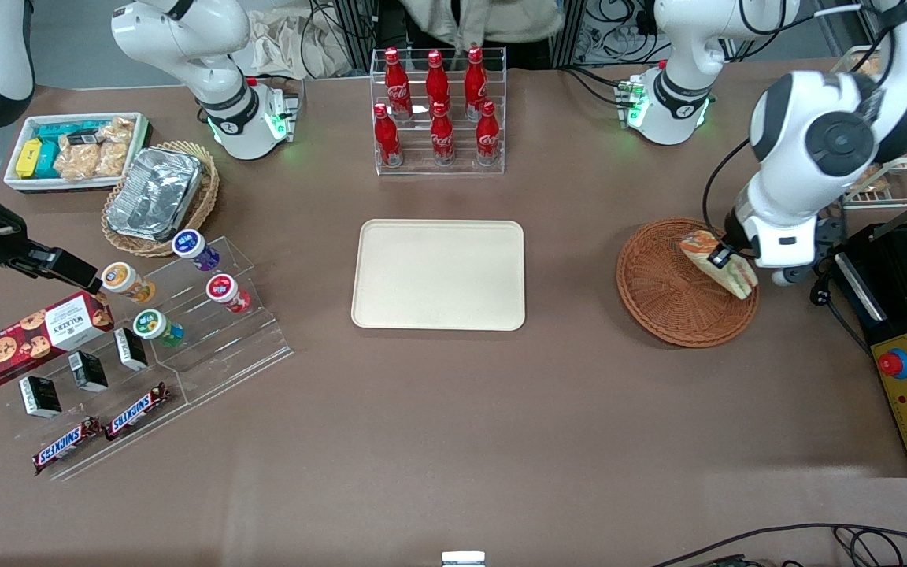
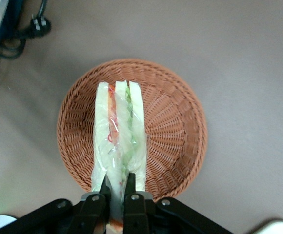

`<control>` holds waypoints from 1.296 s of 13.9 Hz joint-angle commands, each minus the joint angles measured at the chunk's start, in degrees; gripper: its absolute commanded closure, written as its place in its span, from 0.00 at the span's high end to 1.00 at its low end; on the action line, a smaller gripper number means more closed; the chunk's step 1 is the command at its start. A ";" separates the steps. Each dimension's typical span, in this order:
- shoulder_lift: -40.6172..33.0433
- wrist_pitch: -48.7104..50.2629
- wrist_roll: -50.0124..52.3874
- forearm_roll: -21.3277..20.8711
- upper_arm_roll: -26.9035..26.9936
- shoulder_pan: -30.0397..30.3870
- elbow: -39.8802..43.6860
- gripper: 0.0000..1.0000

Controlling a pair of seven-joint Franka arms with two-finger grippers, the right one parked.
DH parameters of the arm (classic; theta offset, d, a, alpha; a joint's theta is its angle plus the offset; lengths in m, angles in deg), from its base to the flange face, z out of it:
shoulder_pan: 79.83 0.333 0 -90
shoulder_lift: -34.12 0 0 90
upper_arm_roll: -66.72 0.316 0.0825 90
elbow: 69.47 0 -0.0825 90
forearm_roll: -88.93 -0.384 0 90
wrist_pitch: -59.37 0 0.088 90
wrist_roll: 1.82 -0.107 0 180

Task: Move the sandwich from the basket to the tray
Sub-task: 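Lift the sandwich up out of the basket with the left gripper, then carry the sandwich over to the cream tray with the left gripper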

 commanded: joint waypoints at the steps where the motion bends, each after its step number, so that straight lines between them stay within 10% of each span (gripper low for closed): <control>1: 1.82 8.97 -6.46 0.08 0.03 -0.50 9.85 0.00; 9: 2.01 19.46 -11.23 1.49 -4.09 -0.58 18.59 0.00; 18: 6.04 19.29 -7.63 1.49 -20.53 -1.81 18.85 0.00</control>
